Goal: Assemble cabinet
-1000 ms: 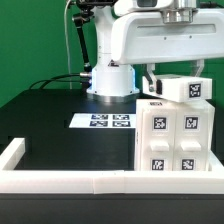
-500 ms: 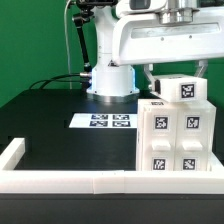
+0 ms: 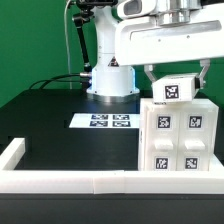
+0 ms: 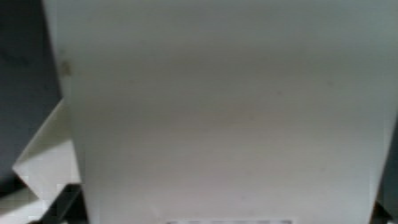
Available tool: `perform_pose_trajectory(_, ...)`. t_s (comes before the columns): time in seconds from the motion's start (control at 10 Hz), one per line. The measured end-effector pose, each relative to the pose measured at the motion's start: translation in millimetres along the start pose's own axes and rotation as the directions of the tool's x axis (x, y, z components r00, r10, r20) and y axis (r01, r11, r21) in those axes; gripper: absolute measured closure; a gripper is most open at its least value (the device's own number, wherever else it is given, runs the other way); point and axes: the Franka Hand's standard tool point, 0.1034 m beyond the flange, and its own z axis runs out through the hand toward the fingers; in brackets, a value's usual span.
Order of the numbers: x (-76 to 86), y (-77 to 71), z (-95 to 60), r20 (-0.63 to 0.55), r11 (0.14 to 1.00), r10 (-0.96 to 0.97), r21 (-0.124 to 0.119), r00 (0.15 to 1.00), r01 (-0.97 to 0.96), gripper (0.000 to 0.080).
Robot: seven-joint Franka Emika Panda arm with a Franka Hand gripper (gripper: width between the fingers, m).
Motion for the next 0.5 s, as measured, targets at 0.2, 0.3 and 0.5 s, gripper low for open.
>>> perform_pose_trajectory(0.2,0.3,0.1,0.4,0.0,0.99,0.142,0.002,0.99,-0.142,0.0256)
perform_pose_trajectory(0.3,0.7,0.0,0.5,-0.001,0.978,0.206,0.004,0.978,-0.206,0.0256)
perform_pose_trajectory(0.5,0.5,-1.2,0.2,0.005,0.946,0.324,0.01,0.946,-0.324,0.0256)
